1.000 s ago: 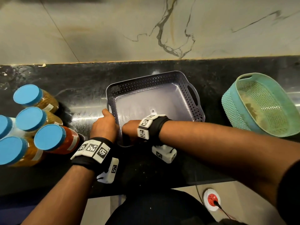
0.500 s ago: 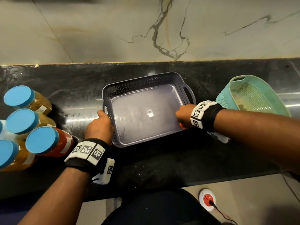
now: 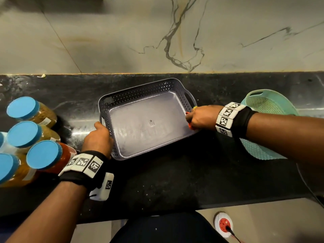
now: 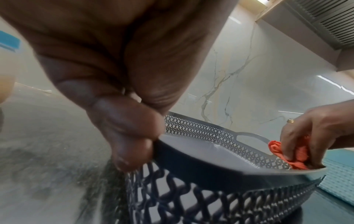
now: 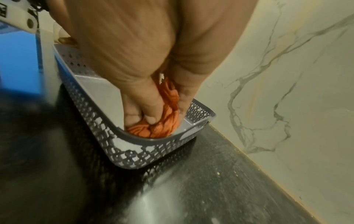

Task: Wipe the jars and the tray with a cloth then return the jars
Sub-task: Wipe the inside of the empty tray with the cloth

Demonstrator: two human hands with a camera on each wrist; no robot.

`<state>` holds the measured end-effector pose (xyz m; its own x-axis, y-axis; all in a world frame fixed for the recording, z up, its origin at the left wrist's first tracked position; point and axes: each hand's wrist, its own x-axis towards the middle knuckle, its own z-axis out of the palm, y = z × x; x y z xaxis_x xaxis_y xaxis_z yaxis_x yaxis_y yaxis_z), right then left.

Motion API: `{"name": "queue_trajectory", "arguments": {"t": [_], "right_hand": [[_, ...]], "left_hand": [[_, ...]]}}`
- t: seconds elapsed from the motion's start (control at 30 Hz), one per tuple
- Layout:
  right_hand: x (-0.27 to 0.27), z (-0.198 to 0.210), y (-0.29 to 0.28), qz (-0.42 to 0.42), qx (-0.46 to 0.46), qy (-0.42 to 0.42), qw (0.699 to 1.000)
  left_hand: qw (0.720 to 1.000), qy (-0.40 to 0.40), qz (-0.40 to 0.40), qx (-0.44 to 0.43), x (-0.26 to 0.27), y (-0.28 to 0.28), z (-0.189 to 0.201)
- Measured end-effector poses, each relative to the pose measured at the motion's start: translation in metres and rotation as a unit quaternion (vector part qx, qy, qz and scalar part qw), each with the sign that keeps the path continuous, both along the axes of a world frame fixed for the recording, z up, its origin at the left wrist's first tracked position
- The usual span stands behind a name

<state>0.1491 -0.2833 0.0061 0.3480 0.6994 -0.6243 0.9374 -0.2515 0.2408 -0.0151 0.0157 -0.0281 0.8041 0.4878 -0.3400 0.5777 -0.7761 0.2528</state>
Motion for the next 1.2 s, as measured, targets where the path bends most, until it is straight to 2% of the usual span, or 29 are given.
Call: {"name": "queue_trajectory", "arguments": {"t": [0.1, 0.17, 0.3, 0.37, 0.43, 0.5, 0.6, 0.7, 0.77, 0.87, 0.97, 1.07, 1.2], "right_hand": [[0.003, -0.006, -0.012, 0.026, 0.019, -0.030, 0.999], [0.010, -0.013, -0.013, 0.039, -0.008, -0.073, 0.997], [0.023, 0.003, 0.017, 0.029, -0.049, -0.106, 0.993], [0.032, 0.010, 0.035, -0.037, -0.009, -0.088, 0.995], [0.042, 0.019, 0.047, -0.154, 0.073, -0.049, 0.984], [0.045, 0.030, 0.054, -0.231, 0.145, -0.010, 0.962], [0.043, 0.034, 0.052, -0.261, 0.272, 0.041, 0.925], [0.025, 0.034, 0.044, -0.344, 0.391, 0.116, 0.845], [0.007, 0.032, 0.035, -0.384, 0.424, 0.159, 0.804], [-0.015, 0.025, 0.024, -0.406, 0.465, 0.192, 0.763], [-0.035, 0.024, 0.014, -0.426, 0.494, 0.201, 0.731], [-0.052, 0.033, -0.010, -0.457, 0.537, 0.196, 0.681], [-0.069, 0.051, -0.076, -0.472, 0.556, 0.058, 0.682]], "left_hand": [[1.000, 0.002, -0.012, 0.006, -0.002, -0.001, 0.000], [1.000, 0.005, -0.026, 0.014, -0.002, 0.000, -0.001], [0.999, 0.017, -0.037, 0.021, 0.001, 0.001, -0.003], [0.999, 0.026, -0.035, 0.021, 0.004, 0.003, -0.003], [0.999, 0.032, -0.029, 0.020, 0.009, 0.008, -0.005], [0.999, 0.035, -0.022, 0.022, 0.014, 0.015, -0.006], [0.999, 0.029, -0.012, 0.024, 0.022, 0.021, 0.001], [0.999, 0.037, -0.007, 0.036, 0.027, 0.019, 0.015], [0.996, 0.044, -0.024, 0.073, 0.027, 0.010, 0.023], [0.975, 0.051, -0.104, 0.187, 0.026, -0.016, 0.030], [0.957, 0.016, -0.166, 0.238, 0.029, -0.051, 0.042], [0.954, -0.023, -0.226, 0.193, 0.041, -0.085, 0.051], [0.940, -0.082, -0.313, 0.104, 0.054, -0.141, 0.055]]}}
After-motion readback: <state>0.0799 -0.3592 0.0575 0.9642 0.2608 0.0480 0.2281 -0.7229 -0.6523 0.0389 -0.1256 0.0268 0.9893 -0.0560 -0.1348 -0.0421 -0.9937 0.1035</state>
